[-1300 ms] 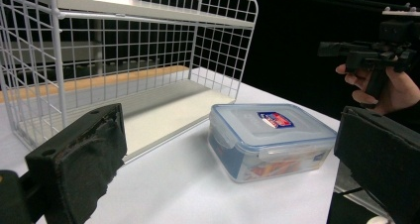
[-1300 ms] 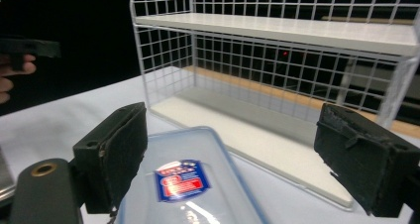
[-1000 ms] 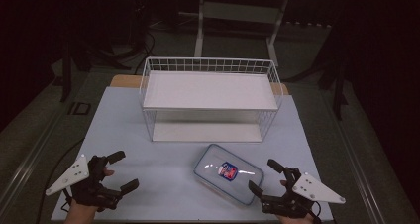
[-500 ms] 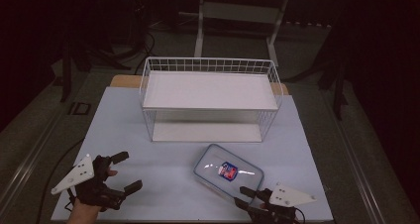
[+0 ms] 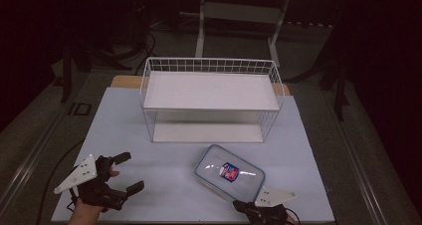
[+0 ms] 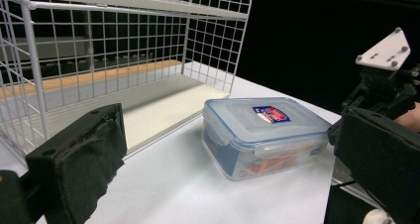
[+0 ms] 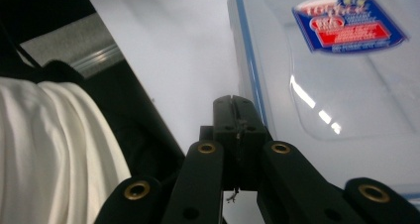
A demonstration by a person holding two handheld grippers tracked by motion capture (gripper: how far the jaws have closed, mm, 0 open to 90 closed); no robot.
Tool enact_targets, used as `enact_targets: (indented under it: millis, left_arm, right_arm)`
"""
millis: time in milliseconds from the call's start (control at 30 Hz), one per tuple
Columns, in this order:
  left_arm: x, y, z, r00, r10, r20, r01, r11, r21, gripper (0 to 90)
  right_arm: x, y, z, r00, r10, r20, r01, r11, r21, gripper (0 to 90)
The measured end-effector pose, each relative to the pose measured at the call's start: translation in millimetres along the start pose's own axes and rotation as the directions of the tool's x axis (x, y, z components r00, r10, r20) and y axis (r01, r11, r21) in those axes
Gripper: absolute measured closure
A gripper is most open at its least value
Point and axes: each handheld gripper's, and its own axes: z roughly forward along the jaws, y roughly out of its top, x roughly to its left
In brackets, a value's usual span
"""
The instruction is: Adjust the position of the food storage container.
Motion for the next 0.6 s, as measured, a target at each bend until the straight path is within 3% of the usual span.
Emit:
enact_targets:
  millis: [233, 467, 500, 600]
  left_arm:
    - [-0.3, -0.4, 0.3, 1.0000, 0.000, 0.002, 0.000, 1.0000, 0.002, 0.0]
    - [-0.6, -0.5, 0.9, 1.0000, 0.002, 0.005, -0.002, 1.0000, 0.002, 0.0]
    - [-0.8, -0.4, 1.0, 1.0000, 0.003, 0.003, -0.003, 1.0000, 0.002, 0.0]
    - [-1.0, -0.3, 1.1, 1.0000, 0.003, 0.003, -0.003, 1.0000, 0.002, 0.0]
  right_arm:
    - [-0.9, -0.4, -1.8, 0.9997, -0.023, 0.011, 0.023, 1.000, 0.009, 90.0]
    - [-10.0, -3.6, -8.7, 0.9988, 0.013, 0.047, -0.013, 1.000, 0.007, 90.0]
    - [-14.7, -4.7, -11.1, 0.9969, 0.025, 0.074, -0.025, 1.000, 0.006, 90.0]
    - [-20.7, -5.5, -13.8, 0.9946, 0.032, 0.098, -0.033, 0.999, 0.003, 90.0]
